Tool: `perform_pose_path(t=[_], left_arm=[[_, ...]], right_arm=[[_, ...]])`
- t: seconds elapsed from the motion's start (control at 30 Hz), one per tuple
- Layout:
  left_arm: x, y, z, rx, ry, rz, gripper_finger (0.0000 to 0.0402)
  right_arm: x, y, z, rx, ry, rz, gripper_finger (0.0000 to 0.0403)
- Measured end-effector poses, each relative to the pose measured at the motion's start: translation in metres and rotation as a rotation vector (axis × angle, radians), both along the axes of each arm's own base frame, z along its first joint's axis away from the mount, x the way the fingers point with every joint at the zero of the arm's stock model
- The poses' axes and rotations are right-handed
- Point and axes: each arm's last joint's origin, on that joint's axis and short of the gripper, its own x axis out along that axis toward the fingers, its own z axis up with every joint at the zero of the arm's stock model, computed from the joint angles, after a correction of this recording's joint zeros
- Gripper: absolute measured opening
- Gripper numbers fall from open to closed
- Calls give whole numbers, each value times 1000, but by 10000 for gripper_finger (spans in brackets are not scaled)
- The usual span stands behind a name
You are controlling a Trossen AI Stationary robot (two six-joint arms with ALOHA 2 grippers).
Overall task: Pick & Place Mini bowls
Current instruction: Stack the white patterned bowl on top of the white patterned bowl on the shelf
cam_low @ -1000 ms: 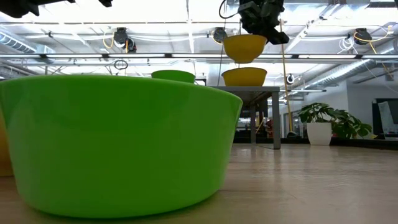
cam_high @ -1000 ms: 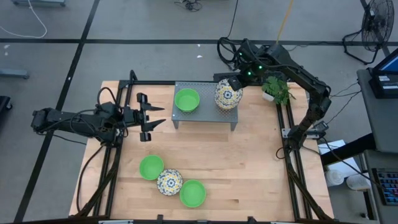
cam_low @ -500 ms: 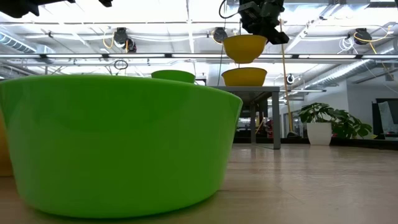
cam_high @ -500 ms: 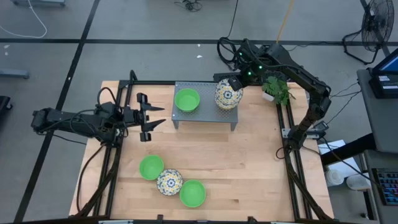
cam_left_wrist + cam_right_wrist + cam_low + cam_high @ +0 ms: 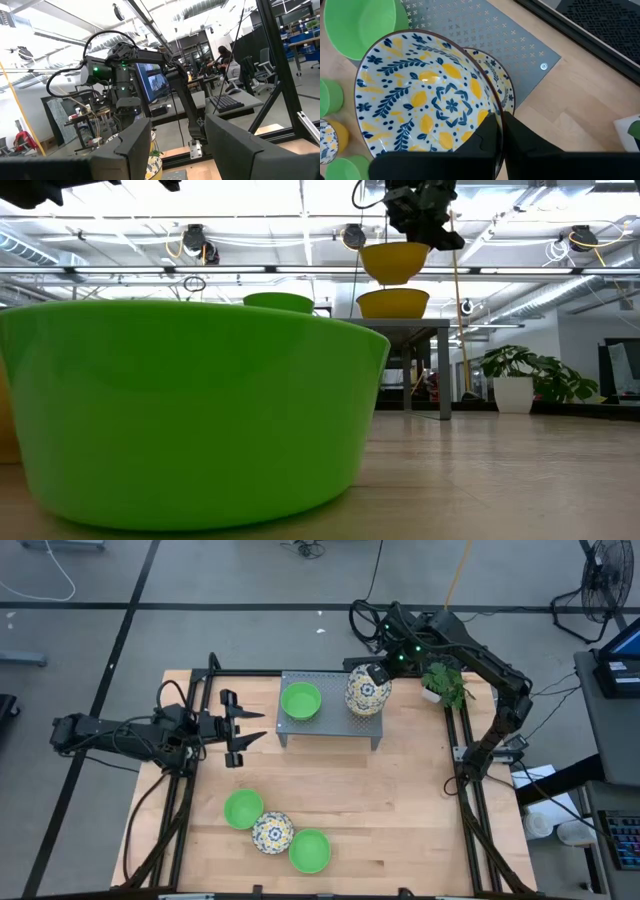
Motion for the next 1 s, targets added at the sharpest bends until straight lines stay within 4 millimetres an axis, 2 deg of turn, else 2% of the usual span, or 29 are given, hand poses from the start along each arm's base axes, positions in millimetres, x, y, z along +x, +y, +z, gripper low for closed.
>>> perform_pose_path(t=[0.27,0.7,1.0], left_arm=[[0,0,-1,0,6,0,191],[0,0,-1,0,7,0,191],[0,0,-1,1,12,0,191]], right_arm=[[-1,-6,-6,-16,16,-24,2],[-10,-15,-6,64,-26,-17,2],[-12,-20,-5,54,-41,-34,2]])
